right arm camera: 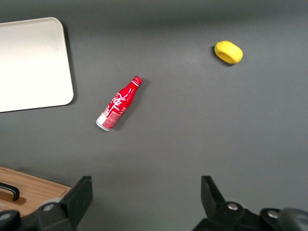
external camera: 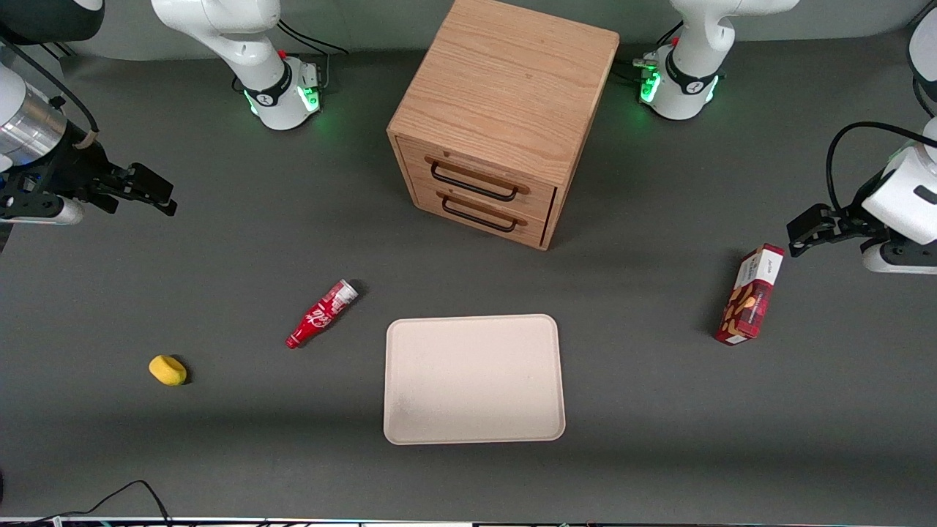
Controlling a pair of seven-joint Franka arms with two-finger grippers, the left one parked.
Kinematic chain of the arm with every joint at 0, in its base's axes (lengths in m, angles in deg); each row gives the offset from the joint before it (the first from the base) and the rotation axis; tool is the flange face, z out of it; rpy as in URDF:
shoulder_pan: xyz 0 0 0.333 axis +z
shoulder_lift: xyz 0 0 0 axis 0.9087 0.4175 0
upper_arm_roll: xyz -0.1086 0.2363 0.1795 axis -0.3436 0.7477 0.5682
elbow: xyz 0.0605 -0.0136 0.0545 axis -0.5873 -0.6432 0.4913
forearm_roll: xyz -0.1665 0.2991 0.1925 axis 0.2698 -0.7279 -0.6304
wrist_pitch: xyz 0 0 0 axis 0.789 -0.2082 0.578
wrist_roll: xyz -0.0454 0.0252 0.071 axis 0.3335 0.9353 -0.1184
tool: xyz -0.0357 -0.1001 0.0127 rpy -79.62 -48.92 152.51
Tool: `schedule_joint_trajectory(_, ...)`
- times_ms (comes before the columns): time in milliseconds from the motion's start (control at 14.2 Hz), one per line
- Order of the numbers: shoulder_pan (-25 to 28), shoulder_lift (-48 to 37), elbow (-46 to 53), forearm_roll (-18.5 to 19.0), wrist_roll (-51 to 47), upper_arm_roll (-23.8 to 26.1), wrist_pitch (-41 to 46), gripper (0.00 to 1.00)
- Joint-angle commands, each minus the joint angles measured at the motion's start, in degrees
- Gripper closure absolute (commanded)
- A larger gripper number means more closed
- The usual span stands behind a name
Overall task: Place coke bottle on tray
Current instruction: 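Move the open right gripper down over the red Coca-Cola bottle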
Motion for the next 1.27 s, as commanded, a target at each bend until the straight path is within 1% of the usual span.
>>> schedule_joint_trajectory(0, -0.23, -0.39, 0.18, 0.5, 1.08, 0.22, 0.87, 0.0)
schedule_joint_trajectory(211, -0.49, 0.13, 0.09, 0.5, 0.02, 0.13, 0.87, 0.0)
schedule_joint_trajectory(352, -0.15, 1.71, 0.0, 0.5, 1.08, 0.13, 0.87, 0.0)
schedule_joint_trajectory(563, 0.73, 5.05, 0.7, -0.55, -1.54, 0.13, -0.53, 0.0)
schedule_joint_trajectory(704, 2.83, 8.38, 1.75, -1.43, -11.43, 0.22, -2.9, 0.0)
schedule_joint_trajectory(845, 5.64, 12.51, 3.07, -1.0, -22.07, 1.26, -6.23, 0.0)
schedule_joint_trajectory(986, 7.31, 16.2, 3.34, -0.47, -30.96, 3.02, -10.45, 0.0)
schedule_joint_trajectory(1056, 8.81, 18.05, 3.34, 0.49, -35.01, 3.2, -12.21, 0.0)
schedule_joint_trajectory(1197, 9.87, 22.53, 3.08, 4.09, -43.79, 4.69, -15.46, 0.0)
